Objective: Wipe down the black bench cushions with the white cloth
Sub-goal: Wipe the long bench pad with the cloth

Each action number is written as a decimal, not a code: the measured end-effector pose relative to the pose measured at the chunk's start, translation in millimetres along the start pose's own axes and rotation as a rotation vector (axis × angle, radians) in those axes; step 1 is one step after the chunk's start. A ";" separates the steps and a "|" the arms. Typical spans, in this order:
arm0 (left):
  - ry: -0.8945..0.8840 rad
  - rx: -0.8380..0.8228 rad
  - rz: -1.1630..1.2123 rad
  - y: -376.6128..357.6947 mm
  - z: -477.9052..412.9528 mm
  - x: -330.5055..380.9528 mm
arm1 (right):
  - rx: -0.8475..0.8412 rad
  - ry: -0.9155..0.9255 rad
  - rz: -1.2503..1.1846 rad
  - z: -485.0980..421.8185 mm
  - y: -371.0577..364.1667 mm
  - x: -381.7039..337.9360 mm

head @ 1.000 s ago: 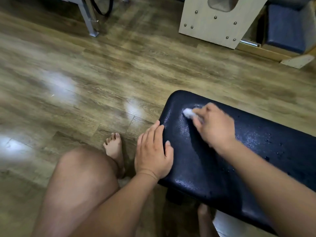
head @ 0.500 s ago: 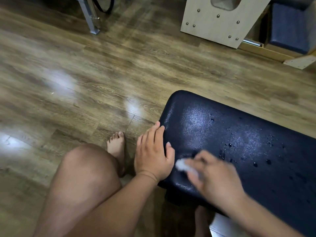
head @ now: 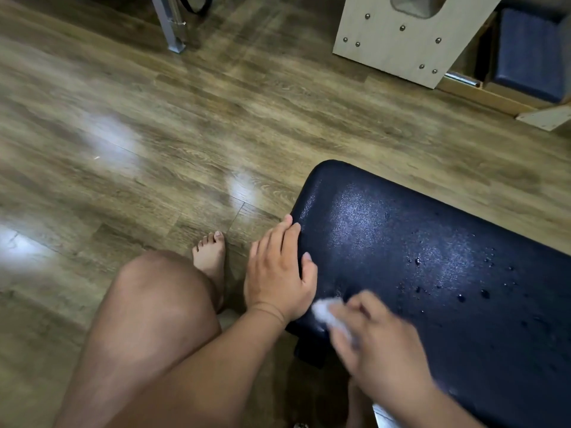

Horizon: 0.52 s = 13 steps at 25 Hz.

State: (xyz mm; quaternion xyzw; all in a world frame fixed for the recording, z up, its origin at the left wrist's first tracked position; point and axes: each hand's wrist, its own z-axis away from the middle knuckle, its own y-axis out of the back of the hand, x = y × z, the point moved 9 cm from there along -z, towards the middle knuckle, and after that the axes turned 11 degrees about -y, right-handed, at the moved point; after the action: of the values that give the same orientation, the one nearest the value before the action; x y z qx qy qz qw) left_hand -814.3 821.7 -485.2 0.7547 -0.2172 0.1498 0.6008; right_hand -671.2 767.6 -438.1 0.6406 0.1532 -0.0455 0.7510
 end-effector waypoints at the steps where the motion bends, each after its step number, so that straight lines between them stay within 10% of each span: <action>1: -0.005 0.005 0.007 -0.1 0.3 -0.4 | -0.012 0.051 0.004 9.9 -2.4 -2.5; 8: -0.019 0.028 0.035 3.6 0.9 2.8 | 0.243 -0.329 0.043 -168.8 47.2 69.7; 13: -0.082 0.044 0.036 8.5 -1.0 8.8 | 0.227 -0.141 0.025 -73.8 25.2 24.6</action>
State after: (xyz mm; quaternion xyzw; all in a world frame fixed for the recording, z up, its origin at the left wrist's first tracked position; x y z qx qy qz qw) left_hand -811.0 819.8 -473.6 0.7692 -0.2518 0.1342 0.5718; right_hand -653.8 847.1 -431.0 0.7187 0.0859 -0.0983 0.6830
